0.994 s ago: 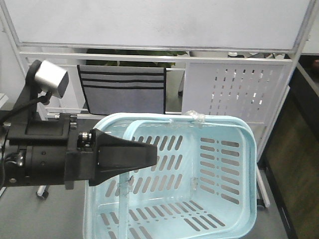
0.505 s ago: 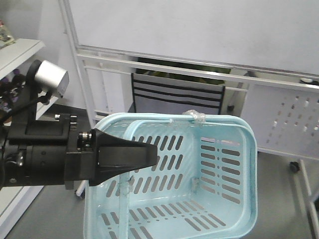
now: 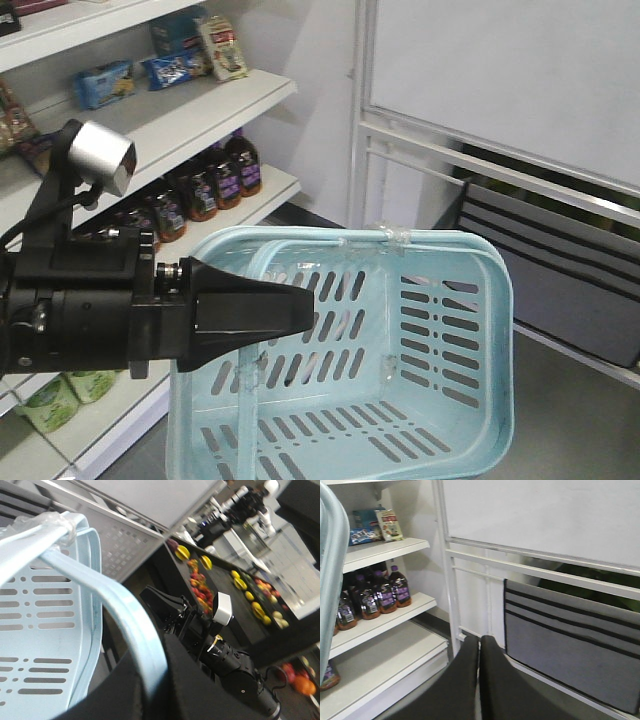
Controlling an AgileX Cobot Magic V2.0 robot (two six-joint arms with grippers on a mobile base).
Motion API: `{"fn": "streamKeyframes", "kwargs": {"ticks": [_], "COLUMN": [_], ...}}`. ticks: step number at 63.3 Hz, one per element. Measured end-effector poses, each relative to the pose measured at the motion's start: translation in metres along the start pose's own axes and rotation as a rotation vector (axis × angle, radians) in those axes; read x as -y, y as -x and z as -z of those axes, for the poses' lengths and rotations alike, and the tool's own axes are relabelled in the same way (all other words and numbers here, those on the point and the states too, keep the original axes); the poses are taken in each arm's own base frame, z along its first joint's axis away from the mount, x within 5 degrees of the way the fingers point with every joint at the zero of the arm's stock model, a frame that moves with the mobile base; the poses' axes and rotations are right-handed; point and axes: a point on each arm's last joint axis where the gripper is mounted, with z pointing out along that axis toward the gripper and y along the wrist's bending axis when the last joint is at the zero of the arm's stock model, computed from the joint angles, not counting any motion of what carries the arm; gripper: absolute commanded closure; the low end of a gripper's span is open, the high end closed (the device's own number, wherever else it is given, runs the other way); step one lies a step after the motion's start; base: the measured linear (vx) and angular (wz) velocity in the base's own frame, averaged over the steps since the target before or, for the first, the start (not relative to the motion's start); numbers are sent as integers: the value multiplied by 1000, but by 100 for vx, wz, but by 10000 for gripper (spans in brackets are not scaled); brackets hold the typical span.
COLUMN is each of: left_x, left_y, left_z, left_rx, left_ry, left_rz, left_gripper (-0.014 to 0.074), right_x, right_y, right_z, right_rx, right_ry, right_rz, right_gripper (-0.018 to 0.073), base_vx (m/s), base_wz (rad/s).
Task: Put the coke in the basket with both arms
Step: 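Drive the base to the shelf with the red Coca-Cola bottle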
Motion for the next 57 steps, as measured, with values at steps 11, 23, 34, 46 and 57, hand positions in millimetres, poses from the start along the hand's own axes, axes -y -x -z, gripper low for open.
{"fn": "streamKeyframes", "kwargs": {"ticks": [11,23,34,46,57], "left_x": [0,0,0,0,0], "left_y": [0,0,0,0,0], "left_z": [0,0,0,0,0], "left_rx": [0,0,0,0,0], "left_ry": [0,0,0,0,0], "left_rz": [0,0,0,0,0], "left_gripper": [603,603,603,603,603], "right_x": [0,0,0,0,0], "right_y": [0,0,0,0,0], "right_z": [0,0,0,0,0], "right_rx": [0,0,0,0,0], "right_ry": [0,0,0,0,0], "right_rz": [0,0,0,0,0], "right_gripper": [564,564,564,564,564], "base_vx": [15,14,13,12,11], "base_wz": [61,58,58,63,65]}}
